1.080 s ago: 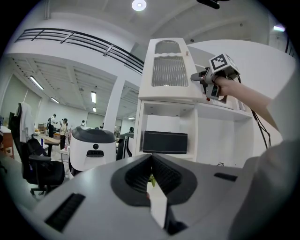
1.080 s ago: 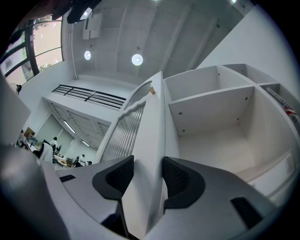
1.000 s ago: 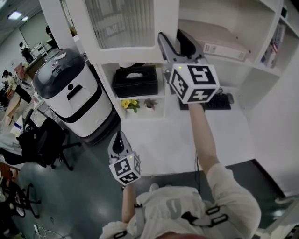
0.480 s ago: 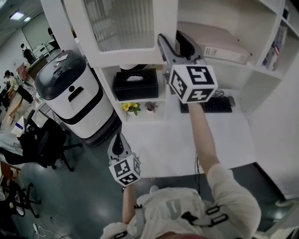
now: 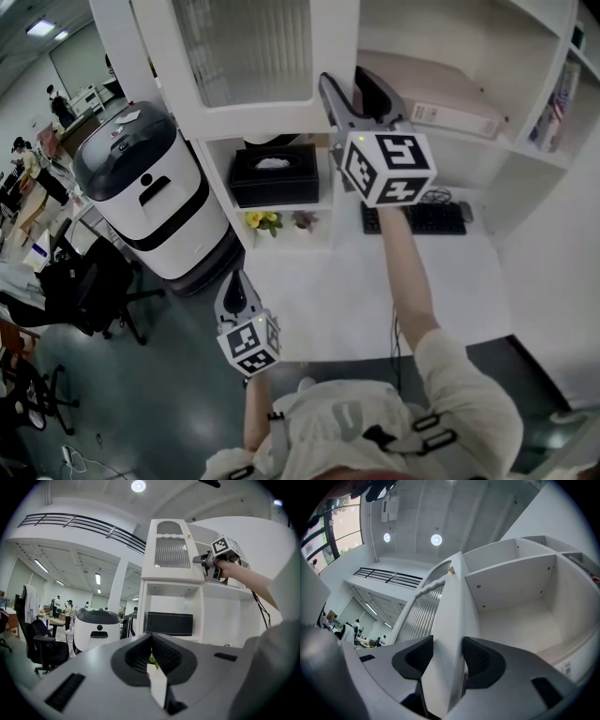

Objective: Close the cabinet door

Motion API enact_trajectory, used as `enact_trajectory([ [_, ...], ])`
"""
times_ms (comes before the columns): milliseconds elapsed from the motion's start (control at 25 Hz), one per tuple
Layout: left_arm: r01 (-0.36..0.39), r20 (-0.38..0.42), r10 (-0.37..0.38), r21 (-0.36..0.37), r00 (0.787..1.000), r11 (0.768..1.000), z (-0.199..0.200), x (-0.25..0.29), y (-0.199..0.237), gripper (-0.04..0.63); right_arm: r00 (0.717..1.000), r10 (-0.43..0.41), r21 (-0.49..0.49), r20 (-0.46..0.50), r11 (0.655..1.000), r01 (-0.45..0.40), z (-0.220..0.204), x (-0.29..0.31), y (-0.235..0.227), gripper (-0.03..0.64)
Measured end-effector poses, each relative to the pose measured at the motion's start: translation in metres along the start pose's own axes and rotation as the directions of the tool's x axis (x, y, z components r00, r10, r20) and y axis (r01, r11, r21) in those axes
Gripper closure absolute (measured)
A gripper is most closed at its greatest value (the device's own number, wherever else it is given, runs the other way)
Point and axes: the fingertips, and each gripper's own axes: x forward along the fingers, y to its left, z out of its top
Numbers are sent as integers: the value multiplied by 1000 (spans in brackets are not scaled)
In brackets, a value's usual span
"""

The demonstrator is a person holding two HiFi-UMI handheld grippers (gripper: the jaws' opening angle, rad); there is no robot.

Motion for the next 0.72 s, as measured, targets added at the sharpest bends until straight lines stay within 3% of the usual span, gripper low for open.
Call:
enact_trajectory([
  [160,-2,1,2,0,1000,1000,1,0,-1,591,999,-32,-66,1,997,32,0,3,-2,428],
  [720,-8,-8,8,-1,1000,1000,-3,-2,1,591,1000,-29,-70,5,997,29,-3,7,-4,428],
])
